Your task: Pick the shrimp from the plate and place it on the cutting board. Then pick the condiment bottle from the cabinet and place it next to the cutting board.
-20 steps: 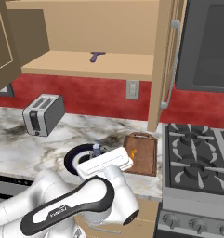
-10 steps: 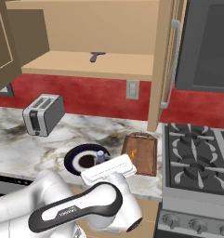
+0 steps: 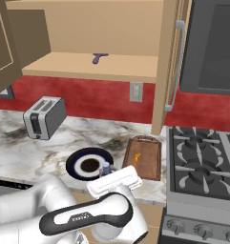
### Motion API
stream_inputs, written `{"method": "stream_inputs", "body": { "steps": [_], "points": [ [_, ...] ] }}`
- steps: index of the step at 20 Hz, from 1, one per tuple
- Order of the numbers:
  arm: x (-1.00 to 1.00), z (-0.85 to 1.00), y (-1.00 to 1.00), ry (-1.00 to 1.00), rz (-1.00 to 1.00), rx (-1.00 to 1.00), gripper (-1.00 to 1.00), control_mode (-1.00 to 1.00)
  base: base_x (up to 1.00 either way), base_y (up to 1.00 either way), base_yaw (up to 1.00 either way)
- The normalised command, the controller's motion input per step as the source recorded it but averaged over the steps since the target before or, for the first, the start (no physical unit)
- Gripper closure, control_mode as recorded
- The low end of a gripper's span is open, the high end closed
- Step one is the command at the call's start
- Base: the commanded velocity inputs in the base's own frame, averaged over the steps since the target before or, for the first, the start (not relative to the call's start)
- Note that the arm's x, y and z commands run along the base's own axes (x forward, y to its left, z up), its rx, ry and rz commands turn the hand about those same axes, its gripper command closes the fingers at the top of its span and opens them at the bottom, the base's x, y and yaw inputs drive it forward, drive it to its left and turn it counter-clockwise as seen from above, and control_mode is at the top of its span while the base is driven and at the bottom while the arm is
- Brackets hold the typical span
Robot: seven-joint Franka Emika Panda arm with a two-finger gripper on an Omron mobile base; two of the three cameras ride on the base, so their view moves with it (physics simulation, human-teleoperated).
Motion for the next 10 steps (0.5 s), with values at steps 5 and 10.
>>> {"method": "stream_inputs", "body": {
  "steps": [5, 10],
  "points": [
    [0.00, -0.26, -0.08, 0.00, 0.00, 0.00, 1.00, -1.00, 0.00, 0.00, 0.00],
    [0.00, -0.24, -0.06, 0.00, 0.00, 0.00, 1.00, -1.00, 0.00, 0.00, 0.00]
  ]
}}
